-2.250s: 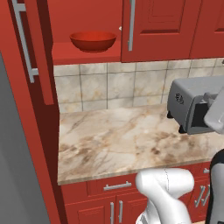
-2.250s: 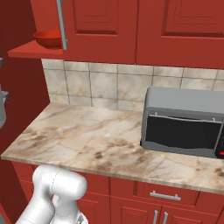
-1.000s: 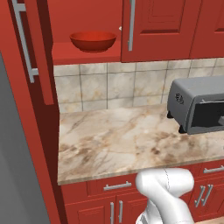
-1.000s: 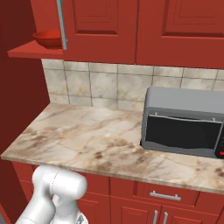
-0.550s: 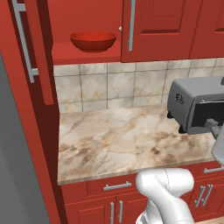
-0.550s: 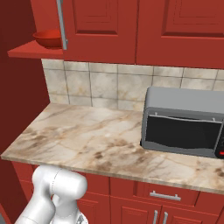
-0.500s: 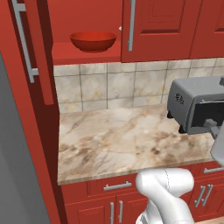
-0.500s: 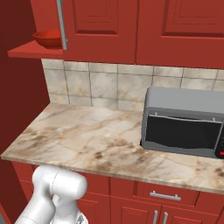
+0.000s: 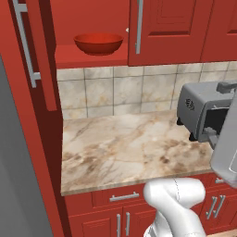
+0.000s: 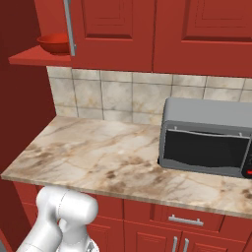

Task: Open the cabinet. Pick the bowls from the counter and place them in the cabinet. Then close the cabinet.

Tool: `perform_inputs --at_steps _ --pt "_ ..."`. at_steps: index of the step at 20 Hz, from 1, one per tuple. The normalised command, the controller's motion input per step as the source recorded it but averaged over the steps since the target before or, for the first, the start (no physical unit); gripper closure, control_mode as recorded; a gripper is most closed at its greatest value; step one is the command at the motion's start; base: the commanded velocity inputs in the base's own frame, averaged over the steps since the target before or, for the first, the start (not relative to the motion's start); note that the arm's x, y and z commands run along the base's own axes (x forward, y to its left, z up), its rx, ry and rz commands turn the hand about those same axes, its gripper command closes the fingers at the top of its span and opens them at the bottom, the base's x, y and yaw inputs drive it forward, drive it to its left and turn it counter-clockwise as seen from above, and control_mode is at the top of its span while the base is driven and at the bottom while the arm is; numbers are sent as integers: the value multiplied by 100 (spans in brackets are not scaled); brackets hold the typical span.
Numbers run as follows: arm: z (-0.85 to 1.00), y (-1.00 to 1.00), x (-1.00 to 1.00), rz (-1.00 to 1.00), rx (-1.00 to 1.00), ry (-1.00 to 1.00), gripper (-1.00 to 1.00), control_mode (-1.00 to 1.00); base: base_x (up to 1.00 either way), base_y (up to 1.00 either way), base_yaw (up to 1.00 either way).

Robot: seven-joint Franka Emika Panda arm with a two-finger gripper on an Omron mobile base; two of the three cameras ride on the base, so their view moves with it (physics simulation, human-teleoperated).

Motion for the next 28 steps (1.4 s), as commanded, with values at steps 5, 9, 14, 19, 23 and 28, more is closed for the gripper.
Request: perform_inputs --at_steps 5,9,14,19,23,28 --pt "0 43 0 0 -4 0 -100 -100 0 0 0" --pt "0 54 0 0 -3 0 -100 -100 0 0 0" --pt "1 60 0 0 -5 0 -100 -100 0 0 0" --pt "24 57 0 0 -10 0 -100 -100 0 0 0" --pt "31 37 0 0 -9 0 -100 -100 0 0 0" --pt "36 15 0 2 -6 0 -100 -100 0 0 0"
